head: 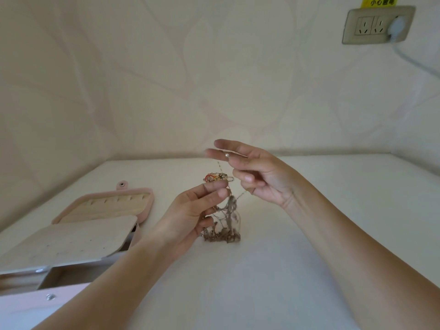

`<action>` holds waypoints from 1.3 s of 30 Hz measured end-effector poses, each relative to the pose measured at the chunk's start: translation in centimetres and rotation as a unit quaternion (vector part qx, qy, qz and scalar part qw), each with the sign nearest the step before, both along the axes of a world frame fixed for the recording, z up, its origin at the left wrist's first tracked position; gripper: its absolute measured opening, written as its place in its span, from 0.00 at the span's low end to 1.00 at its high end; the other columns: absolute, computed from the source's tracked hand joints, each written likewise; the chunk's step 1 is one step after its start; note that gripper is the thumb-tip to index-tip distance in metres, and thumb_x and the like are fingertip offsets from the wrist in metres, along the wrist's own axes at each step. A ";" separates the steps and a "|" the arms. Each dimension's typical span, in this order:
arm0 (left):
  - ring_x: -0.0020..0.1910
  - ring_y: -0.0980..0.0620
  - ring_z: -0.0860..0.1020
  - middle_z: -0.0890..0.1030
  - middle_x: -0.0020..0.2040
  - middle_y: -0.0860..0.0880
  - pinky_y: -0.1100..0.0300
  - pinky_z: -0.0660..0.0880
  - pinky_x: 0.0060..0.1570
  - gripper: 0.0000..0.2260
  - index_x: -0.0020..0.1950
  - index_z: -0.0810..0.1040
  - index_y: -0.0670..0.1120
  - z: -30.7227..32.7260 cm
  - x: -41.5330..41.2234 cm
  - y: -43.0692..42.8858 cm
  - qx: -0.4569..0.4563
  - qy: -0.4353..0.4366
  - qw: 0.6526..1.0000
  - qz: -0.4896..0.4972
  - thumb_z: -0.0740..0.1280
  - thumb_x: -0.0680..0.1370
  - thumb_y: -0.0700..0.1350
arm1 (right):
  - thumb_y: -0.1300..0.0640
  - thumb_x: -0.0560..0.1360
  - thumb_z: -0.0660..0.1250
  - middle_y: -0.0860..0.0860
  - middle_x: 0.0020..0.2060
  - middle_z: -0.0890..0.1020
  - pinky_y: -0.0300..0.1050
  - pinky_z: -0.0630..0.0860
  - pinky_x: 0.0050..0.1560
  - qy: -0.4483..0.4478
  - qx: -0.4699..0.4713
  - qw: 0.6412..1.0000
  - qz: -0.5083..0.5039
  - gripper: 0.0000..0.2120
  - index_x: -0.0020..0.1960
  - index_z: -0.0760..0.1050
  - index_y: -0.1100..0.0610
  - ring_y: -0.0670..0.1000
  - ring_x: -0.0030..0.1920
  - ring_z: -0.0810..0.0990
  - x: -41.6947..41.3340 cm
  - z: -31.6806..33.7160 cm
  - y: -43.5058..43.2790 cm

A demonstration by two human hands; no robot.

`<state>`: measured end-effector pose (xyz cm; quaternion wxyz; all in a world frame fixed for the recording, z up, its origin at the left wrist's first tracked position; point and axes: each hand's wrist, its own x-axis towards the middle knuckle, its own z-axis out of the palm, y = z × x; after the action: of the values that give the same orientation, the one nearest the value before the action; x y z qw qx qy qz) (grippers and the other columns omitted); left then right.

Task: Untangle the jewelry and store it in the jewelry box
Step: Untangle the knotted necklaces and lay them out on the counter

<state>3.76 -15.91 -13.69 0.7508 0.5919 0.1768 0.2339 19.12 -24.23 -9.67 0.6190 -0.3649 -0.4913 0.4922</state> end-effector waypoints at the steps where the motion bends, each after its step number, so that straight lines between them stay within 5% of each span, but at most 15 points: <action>1: 0.27 0.59 0.63 0.76 0.39 0.53 0.70 0.60 0.24 0.15 0.48 0.83 0.46 0.0 0.0 -0.1 0.006 0.012 1.000 -0.001 0.73 0.63 0.46 | 0.67 0.74 0.60 0.51 0.59 0.80 0.29 0.54 0.19 -0.011 0.007 1.000 0.013 0.17 0.60 0.75 0.55 0.40 0.22 0.62 0.0 0.0 0.0; 6: 0.25 0.57 0.60 0.61 0.30 0.53 0.69 0.58 0.23 0.11 0.53 0.82 0.50 -0.6 0.2 0.1 0.125 0.098 0.987 0.013 0.72 0.71 0.47 | 0.70 0.76 0.55 0.51 0.63 0.78 0.32 0.52 0.19 -0.041 0.029 0.999 0.003 0.20 0.62 0.74 0.55 0.40 0.20 0.61 0.2 0.4 -0.2; 11: 0.20 0.59 0.62 0.66 0.23 0.56 0.70 0.58 0.21 0.06 0.48 0.82 0.54 -1.4 0.1 1.0 0.286 0.178 0.939 0.073 0.72 0.72 0.50 | 0.67 0.76 0.58 0.51 0.58 0.82 0.33 0.48 0.21 -0.033 0.058 0.981 -0.180 0.15 0.56 0.77 0.55 0.40 0.19 0.58 2.9 2.0 -2.2; 15: 0.21 0.59 0.65 0.71 0.20 0.56 0.68 0.61 0.24 0.05 0.40 0.83 0.50 -1.5 0.0 1.5 0.331 0.201 0.917 0.097 0.71 0.73 0.50 | 0.68 0.76 0.61 0.53 0.53 0.84 0.33 0.49 0.20 -0.036 0.045 0.917 -0.394 0.11 0.53 0.78 0.57 0.41 0.19 0.57 6.3 2.4 -4.4; 19: 0.21 0.60 0.67 0.73 0.24 0.55 0.71 0.61 0.22 0.09 0.36 0.80 0.46 -1.3 -0.1 1.3 0.389 0.216 0.883 0.150 0.71 0.74 0.49 | 0.66 0.71 0.69 0.52 0.39 0.82 0.30 0.57 0.20 -0.192 -0.099 0.818 -0.533 0.07 0.48 0.81 0.59 0.40 0.19 0.68 8.3 0.7 -4.6; 21: 0.22 0.58 0.65 0.73 0.28 0.54 0.69 0.62 0.23 0.10 0.38 0.77 0.45 -1.2 0.0 1.0 0.405 0.218 0.870 0.176 0.67 0.76 0.48 | 0.66 0.70 0.69 0.51 0.39 0.81 0.33 0.62 0.25 -0.254 -0.157 0.784 -0.545 0.07 0.45 0.82 0.56 0.40 0.26 0.71 8.5 -0.2 -4.1; 23: 0.22 0.57 0.61 0.67 0.26 0.54 0.67 0.59 0.22 0.11 0.36 0.71 0.42 -1.1 0.2 0.8 0.373 0.204 0.885 0.190 0.63 0.77 0.45 | 0.66 0.71 0.69 0.50 0.39 0.83 0.35 0.62 0.28 -0.253 -0.176 0.789 -0.531 0.08 0.45 0.82 0.56 0.41 0.29 0.70 8.5 -0.4 -4.0; 26: 0.25 0.55 0.58 0.61 0.27 0.53 0.66 0.54 0.24 0.11 0.34 0.66 0.45 -0.6 0.3 0.6 0.299 0.189 0.913 0.201 0.60 0.77 0.43 | 0.66 0.69 0.71 0.46 0.26 0.78 0.37 0.62 0.28 -0.243 -0.216 0.797 -0.509 0.08 0.48 0.82 0.59 0.45 0.25 0.67 9.0 -0.2 -4.4; 31: 0.28 0.51 0.57 0.64 0.29 0.48 0.57 0.53 0.31 0.14 0.29 0.64 0.47 -1.0 0.9 0.5 0.196 0.157 0.952 0.175 0.58 0.76 0.43 | 0.67 0.74 0.64 0.54 0.36 0.80 0.40 0.71 0.40 -0.319 -0.321 0.719 -0.528 0.11 0.54 0.80 0.65 0.54 0.38 0.79 10.4 -1.3 -3.5; 33: 0.27 0.52 0.55 0.61 0.29 0.48 0.58 0.51 0.29 0.12 0.33 0.62 0.44 -1.4 1.2 0.3 0.225 0.157 0.944 0.182 0.58 0.76 0.42 | 0.65 0.74 0.65 0.52 0.31 0.78 0.39 0.71 0.37 -0.313 -0.359 0.702 -0.529 0.11 0.55 0.80 0.63 0.51 0.32 0.76 11.1 -1.8 -3.4; 36: 0.24 0.54 0.64 0.70 0.29 0.50 0.63 0.61 0.24 0.11 0.35 0.71 0.42 -2.4 1.1 0.6 0.349 0.187 0.896 0.202 0.62 0.77 0.44 | 0.62 0.69 0.69 0.54 0.34 0.79 0.38 0.68 0.34 -0.395 -0.436 0.646 -0.487 0.15 0.55 0.81 0.60 0.53 0.33 0.75 12.1 -2.9 -3.3; 39: 0.28 0.60 0.74 0.77 0.40 0.54 0.72 0.66 0.26 0.06 0.44 0.77 0.52 -2.7 1.0 0.8 0.402 0.182 0.878 0.182 0.64 0.77 0.42 | 0.60 0.67 0.71 0.55 0.40 0.81 0.37 0.70 0.33 -0.439 -0.457 0.622 -0.459 0.11 0.49 0.80 0.60 0.54 0.39 0.80 12.6 -3.7 -3.2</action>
<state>4.72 -15.08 -16.37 0.3466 0.8324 0.3062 0.3054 31.75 -27.42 -13.35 0.2287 -0.9519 -0.1848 0.0865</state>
